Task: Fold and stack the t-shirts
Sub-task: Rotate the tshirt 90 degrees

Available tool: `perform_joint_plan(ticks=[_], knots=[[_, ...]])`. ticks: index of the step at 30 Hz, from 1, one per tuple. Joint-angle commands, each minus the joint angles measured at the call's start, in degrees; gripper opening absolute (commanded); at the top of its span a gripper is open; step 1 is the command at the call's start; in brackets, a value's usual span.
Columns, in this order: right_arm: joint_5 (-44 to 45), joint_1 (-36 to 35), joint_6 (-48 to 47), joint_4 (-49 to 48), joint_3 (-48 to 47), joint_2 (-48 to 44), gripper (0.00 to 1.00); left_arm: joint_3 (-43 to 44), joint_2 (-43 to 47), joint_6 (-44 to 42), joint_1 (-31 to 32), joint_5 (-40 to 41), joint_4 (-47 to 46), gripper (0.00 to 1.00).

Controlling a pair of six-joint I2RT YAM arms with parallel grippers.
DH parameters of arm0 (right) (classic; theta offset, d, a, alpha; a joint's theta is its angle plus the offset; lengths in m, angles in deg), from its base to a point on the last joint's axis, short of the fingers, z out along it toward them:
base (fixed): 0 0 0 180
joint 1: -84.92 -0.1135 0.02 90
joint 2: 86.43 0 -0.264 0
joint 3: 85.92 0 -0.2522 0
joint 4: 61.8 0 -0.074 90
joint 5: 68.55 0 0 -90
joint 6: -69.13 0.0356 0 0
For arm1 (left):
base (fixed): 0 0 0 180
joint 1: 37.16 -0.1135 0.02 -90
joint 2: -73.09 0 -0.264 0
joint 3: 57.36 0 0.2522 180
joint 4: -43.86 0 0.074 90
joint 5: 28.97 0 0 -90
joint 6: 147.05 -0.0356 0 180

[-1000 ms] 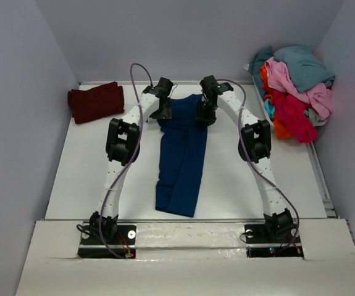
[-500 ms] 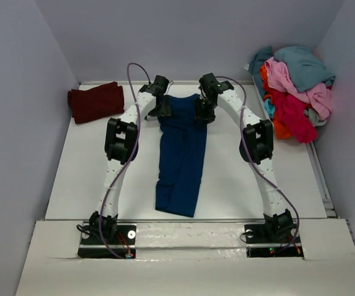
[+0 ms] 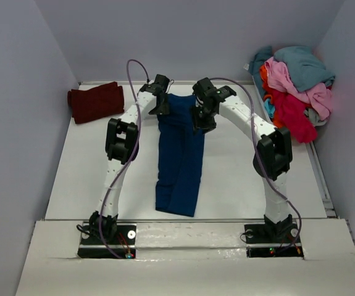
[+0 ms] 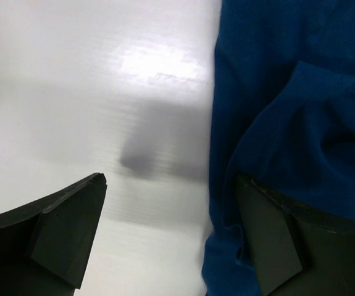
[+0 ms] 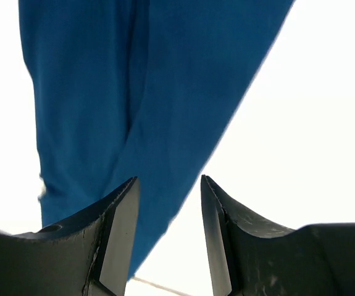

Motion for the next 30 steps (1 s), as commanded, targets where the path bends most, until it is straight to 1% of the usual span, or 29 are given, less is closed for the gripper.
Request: perform_joint_plan(ticks=[1,2,3,5,6,7,8,9,12,13,14,15,19,30], knots=[[3.2,-1.2,1.1,-1.9,7.6,-7.1,0.50,-7.9,15.1,0.7,2.9,9.0,3.0,0.99],[3.3,-1.9,1.7,-2.6,9.6,-8.1,0.50,-11.1,20.6,1.1,3.0,9.5,1.8,0.99],[3.3,-1.9,2.2,-3.2,13.7,-10.1,0.50,-17.6,23.1,1.6,3.5,9.1,1.1,0.99],[2.8,-2.6,2.9,-5.5,17.9,-11.7,0.50,-23.3,29.6,3.6,3.5,7.4,0.9,0.99],[2.1,-3.3,3.4,-6.2,19.8,-12.4,0.49,-28.5,31.6,5.1,3.5,7.3,0.8,0.99],[2.3,-4.1,3.8,-6.9,22.9,-13.2,0.49,-31.2,33.8,5.7,5.0,7.5,0.2,0.99],[2.4,-4.7,4.3,-7.9,24.2,-13.6,0.49,-35.5,37.8,6.4,5.7,7.7,-0.1,0.99],[2.2,-5.5,4.5,-8.4,26.3,-13.8,0.49,-37.1,39.5,6.8,6.4,7.9,-0.2,0.99],[1.9,-6.2,5.4,-9.1,27.3,-13.8,0.49,-42.6,44.2,8.6,7.6,6.9,1.0,0.99],[1.9,-7.5,5.6,-9.0,26.9,-13.8,0.49,-44.2,44.9,9.7,7.6,6.4,1.7,0.99],[2.1,-8.1,5.9,-8.7,26.4,-13.9,0.49,-45.6,46.3,10.2,9.4,6.0,1.8,0.99],[2.3,-8.7,6.2,-8.6,26.0,-13.8,0.49,-48.7,46.9,10.7,10.2,6.1,2.1,0.99],[2.6,-12.3,7.6,-7.1,24.8,-14.0,0.49,-54.7,50.5,14.8,13.4,4.9,2.6,0.99],[1.8,-17.8,11.0,-6.1,30.7,-17.0,0.49,-64.5,59.6,23.6,22.7,2.9,6.4,0.98]])
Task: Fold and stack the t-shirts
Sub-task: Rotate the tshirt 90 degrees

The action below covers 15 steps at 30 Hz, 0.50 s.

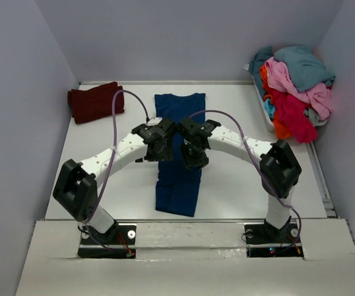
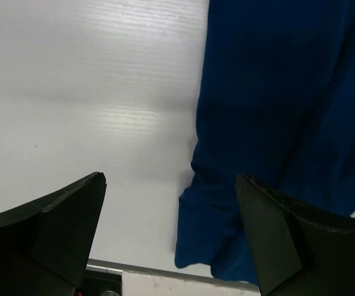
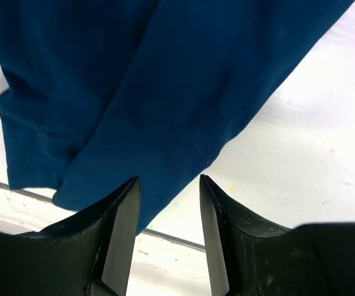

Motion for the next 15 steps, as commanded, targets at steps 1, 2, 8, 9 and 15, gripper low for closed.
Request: perform_joint_plan(ticks=[1,2,8,9,15], knots=[[-0.5,-3.2,2.0,-0.4,2.4,-3.0,0.49,-3.6,5.3,6.2,4.3,-0.3,3.2,0.98],[-0.7,-3.2,2.1,-0.4,2.9,-3.0,0.49,-4.2,5.6,6.8,4.8,-0.6,3.3,0.98],[-2.0,-5.8,2.1,0.3,4.6,-3.6,0.48,-8.9,7.2,11.3,8.1,-3.9,3.9,0.98],[-2.0,-5.8,2.3,0.0,5.6,-4.5,0.48,-9.6,8.0,11.8,8.7,-4.4,3.8,0.98],[-2.5,-7.0,3.4,-0.8,9.8,-7.7,0.47,-16.1,12.3,14.8,8.7,-7.5,2.3,0.97]])
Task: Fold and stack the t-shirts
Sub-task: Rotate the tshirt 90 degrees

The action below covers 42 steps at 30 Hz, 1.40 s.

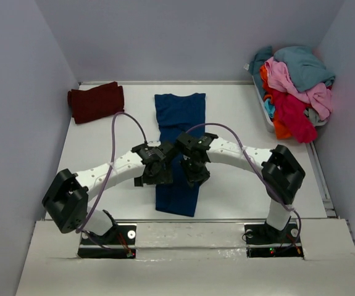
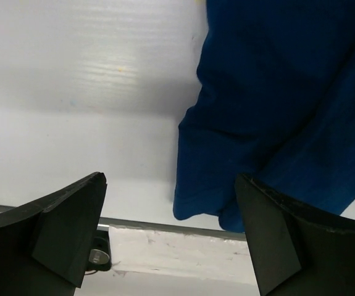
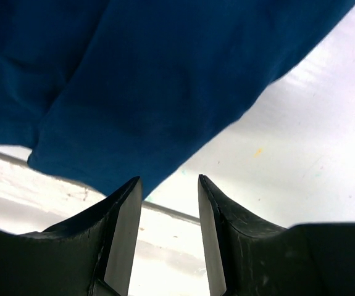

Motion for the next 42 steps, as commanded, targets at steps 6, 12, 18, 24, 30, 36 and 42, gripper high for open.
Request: perform_joint_plan(ticks=[6,12,18,24,30,36,42], knots=[[-2.4,-1.6,0.9,-2.3,2.4,-3.5,0.47,-0.7,5.2,4.2,-3.4,-1.3,-0.7,0.97],[-4.2,-4.2,-0.7,-1.8,-0.6,-0.9,0.47,-0.2,7.9,5.6,-7.8,0.9,-0.7,0.97],[-5.2,-6.0,-2.2,-1.4,-2.5,0.8,0.46,-0.8,11.0,5.2,-13.3,0.2,-4.2,0.97],[-5.2,-7.2,-2.7,0.6,-5.7,2.3,0.46,4.9,6.7,2.3,-15.6,2.0,-3.6,0.97],[-5.5,-8.5,-3.5,3.4,-10.3,3.8,0.46,5.5,5.3,0.7,-17.9,1.6,-5.6,0.97],[-6.1,-9.6,-4.1,4.6,-13.1,7.2,0.46,6.5,3.5,-0.2,-19.9,1.5,-7.2,0.97],[-7.5,-10.3,-4.8,4.1,-13.8,10.2,0.46,8.9,4.8,-1.0,-22.6,3.1,-7.0,0.97]])
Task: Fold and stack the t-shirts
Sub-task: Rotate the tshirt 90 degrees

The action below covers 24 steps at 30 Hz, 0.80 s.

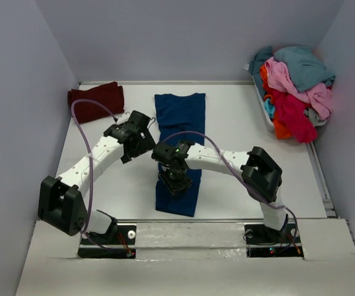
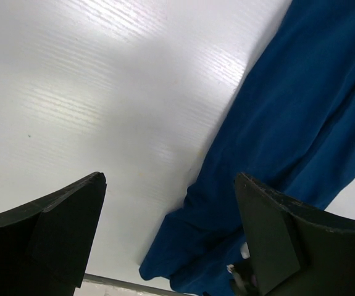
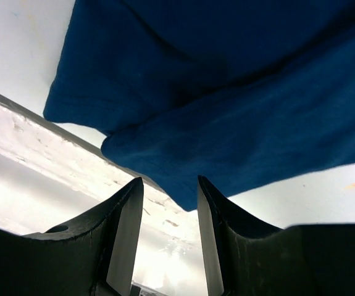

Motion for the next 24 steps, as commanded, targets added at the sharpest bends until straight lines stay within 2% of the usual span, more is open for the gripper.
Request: perform_joint_plan(ticks=[1,7,17,24], knots=[[-2.1,-1.5,-1.7,0.6,-2.8,2.3,0.46,4.1,2.4,-1.1,-2.6,3.2,-1.2,0.97],[-2.6,-2.6,-1.9,0.5,-5.2,5.4,0.46,6.6,3.8,-2.6,-4.8,3.7,-0.4,0.98],[-1.0,-5.1,-1.7,6.0,-15.1,11.0,0.46,6.1,6.3,-5.3,-7.0,3.0,-0.6,0.98],[-0.6,-5.1,-0.3,6.9,-14.3,11.7,0.46,4.7,7.4,-5.6,-7.0,2.3,-1.4,0.98]])
